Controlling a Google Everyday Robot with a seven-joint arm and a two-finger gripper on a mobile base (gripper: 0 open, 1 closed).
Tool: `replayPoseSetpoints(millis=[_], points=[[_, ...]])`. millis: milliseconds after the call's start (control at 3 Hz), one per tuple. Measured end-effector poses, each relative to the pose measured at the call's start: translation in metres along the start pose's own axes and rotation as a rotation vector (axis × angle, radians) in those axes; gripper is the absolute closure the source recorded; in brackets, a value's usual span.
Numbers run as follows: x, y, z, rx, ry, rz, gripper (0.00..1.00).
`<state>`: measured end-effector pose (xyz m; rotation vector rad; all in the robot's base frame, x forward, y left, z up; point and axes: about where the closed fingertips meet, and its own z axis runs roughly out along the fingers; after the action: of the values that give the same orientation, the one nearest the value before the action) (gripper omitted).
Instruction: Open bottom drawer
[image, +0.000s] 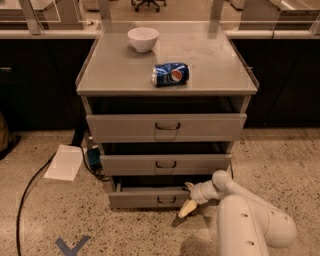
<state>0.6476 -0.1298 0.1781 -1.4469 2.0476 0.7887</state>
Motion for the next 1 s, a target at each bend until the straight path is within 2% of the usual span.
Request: replayPoseSetpoints(millis=[333,667,1000], points=[[0.009,0.016,0.0,-0.047,0.015,0.035,0.0],[0.005,0.017,-0.004,-0.047,0.015,0.035,0.0],[0.01,0.035,-0.009,-0.068,0.005,0.067,0.0]])
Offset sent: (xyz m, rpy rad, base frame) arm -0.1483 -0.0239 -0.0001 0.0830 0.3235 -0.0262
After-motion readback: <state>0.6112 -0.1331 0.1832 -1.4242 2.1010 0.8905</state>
